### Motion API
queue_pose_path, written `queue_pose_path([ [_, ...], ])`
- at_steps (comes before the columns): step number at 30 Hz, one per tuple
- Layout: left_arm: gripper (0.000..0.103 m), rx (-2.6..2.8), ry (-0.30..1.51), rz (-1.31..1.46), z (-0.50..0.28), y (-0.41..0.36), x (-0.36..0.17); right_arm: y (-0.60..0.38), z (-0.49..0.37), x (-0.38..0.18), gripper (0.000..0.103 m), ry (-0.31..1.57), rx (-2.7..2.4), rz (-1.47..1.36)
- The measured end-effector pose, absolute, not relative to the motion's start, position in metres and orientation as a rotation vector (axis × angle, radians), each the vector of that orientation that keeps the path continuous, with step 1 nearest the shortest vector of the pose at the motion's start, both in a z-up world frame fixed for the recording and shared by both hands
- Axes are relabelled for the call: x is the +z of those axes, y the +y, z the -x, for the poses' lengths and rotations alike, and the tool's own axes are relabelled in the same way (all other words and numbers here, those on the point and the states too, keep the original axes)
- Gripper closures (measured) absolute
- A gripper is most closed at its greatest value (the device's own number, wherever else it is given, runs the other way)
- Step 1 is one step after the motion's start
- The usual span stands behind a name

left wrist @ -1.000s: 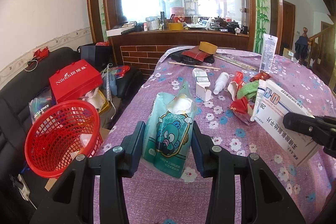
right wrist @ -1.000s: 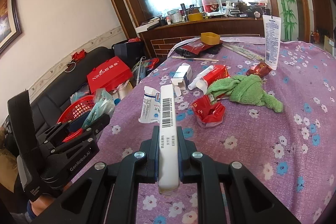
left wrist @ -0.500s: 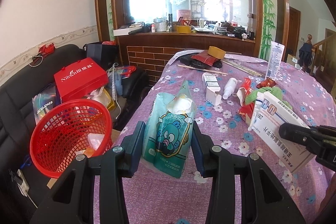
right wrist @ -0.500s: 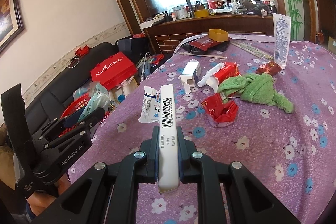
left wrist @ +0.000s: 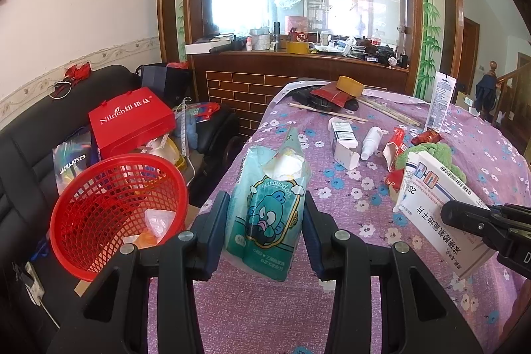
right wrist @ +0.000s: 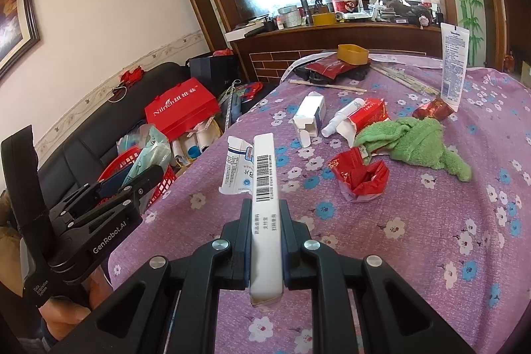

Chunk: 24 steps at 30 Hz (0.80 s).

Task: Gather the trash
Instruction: 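Carry the white box and teal pack over the red wastebasket with both tools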

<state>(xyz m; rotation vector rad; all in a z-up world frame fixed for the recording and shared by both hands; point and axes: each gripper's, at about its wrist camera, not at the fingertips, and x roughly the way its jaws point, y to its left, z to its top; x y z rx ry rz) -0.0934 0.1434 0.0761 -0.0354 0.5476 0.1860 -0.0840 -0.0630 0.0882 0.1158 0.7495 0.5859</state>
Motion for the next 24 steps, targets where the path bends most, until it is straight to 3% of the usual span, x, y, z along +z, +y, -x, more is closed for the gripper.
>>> queue_pose_path([
  [24, 0.062, 0.203, 0.533, 0.051, 0.099, 0.155, 0.085, -0.058, 0.087, 0.093, 0.089, 0.747, 0.594, -0.114],
])
